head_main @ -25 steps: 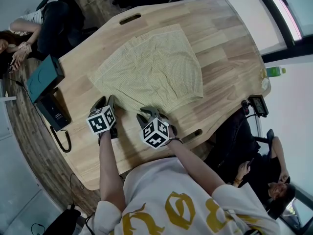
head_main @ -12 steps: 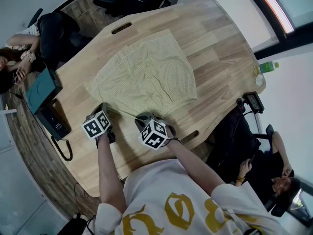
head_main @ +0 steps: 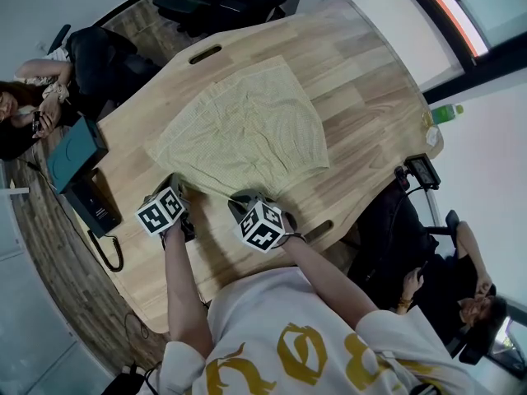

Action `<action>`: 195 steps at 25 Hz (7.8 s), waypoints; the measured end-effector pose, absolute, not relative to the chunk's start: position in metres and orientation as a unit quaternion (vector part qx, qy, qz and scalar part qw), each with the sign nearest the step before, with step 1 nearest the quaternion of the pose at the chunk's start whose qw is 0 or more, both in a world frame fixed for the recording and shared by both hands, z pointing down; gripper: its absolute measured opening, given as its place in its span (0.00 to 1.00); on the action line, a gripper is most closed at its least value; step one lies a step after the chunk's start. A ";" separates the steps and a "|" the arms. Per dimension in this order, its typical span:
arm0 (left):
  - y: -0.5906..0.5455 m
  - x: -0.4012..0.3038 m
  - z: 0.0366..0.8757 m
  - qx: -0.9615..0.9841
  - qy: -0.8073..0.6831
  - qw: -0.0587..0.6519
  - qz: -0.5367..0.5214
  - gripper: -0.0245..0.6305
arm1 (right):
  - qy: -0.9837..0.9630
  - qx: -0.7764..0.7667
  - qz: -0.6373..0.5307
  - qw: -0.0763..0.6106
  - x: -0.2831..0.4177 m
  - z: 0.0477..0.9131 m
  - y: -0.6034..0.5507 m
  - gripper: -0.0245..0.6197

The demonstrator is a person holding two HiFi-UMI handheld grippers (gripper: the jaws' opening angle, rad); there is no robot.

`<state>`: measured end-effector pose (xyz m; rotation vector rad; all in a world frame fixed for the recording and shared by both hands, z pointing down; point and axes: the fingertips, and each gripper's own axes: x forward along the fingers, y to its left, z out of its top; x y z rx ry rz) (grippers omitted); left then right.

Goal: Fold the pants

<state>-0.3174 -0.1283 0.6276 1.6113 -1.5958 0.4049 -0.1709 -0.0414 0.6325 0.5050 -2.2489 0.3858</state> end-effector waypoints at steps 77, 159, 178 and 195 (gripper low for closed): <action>-0.127 -0.319 0.498 0.710 -0.620 0.330 0.047 0.06 | -0.916 0.242 0.140 0.287 -0.188 0.514 -0.014 0.06; -0.236 -0.120 0.635 0.770 -0.397 0.289 0.407 0.34 | -0.791 0.349 0.406 0.295 0.032 0.645 -0.121 0.12; -0.250 -0.119 0.627 0.763 -0.442 0.261 0.392 0.06 | -0.778 0.336 0.435 0.305 0.038 0.664 -0.119 0.09; -0.337 -0.098 0.594 0.767 -0.497 0.220 0.340 0.06 | -0.789 0.322 0.433 0.292 0.038 0.661 -0.118 0.06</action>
